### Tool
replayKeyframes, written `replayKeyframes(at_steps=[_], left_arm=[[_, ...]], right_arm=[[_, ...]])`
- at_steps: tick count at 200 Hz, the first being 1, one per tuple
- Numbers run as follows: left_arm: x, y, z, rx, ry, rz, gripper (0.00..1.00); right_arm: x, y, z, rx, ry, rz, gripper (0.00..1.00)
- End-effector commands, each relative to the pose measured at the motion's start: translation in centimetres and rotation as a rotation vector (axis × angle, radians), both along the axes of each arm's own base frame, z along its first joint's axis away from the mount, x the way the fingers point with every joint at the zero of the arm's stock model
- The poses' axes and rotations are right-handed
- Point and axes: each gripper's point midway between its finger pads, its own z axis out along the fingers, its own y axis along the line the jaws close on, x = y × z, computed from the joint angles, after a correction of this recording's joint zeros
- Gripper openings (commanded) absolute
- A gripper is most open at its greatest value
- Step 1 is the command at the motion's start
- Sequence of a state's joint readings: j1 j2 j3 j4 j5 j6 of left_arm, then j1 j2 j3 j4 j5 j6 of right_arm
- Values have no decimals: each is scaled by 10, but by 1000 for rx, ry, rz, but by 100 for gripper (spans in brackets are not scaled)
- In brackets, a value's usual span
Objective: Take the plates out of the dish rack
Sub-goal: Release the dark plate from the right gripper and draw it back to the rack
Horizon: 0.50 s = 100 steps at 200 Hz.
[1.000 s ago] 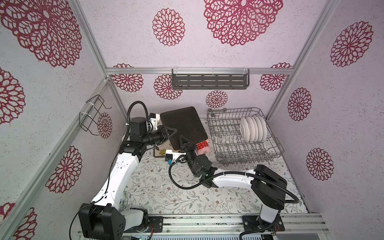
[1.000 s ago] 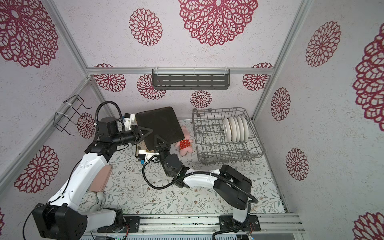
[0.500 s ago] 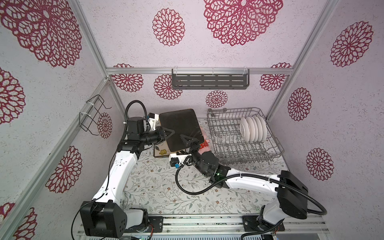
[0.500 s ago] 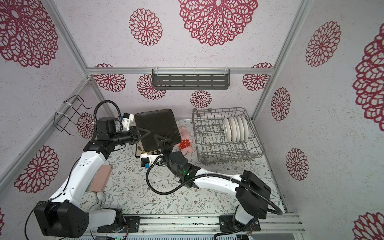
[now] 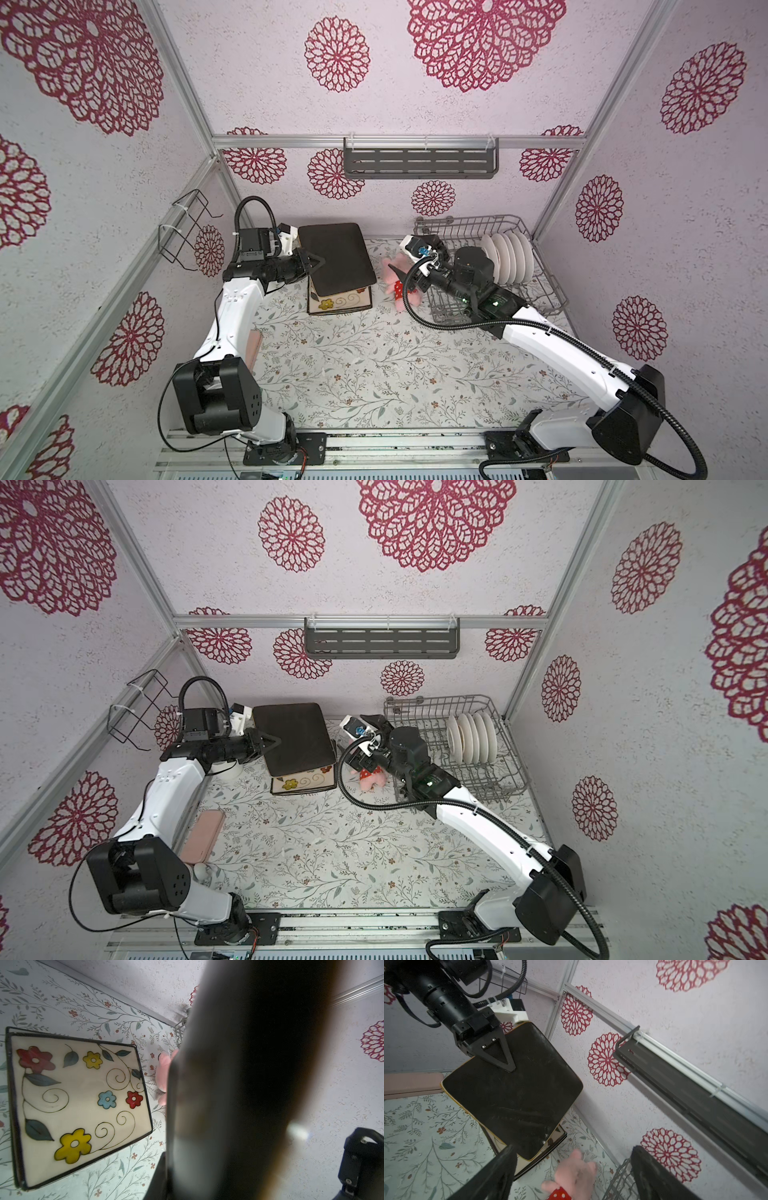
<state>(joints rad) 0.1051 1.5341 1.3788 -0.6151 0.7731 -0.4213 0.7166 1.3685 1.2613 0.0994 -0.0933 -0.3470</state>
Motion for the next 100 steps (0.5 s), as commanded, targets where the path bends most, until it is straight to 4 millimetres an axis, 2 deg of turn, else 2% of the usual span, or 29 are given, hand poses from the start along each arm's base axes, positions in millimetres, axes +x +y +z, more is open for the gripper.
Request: replayKeyframes(at_steps=[1,50,100], left_arm=[[7,-9,43,8,-181,-118,0],[27,-7,11,6,-103,-124,0],[39,-2,-14,34,-54,-134,0]], right_arm=[[9,-7,-12,114,259,18,89],[48,-35,-31,291,450,9,87],[70,-35,-56,320,577,52,83]])
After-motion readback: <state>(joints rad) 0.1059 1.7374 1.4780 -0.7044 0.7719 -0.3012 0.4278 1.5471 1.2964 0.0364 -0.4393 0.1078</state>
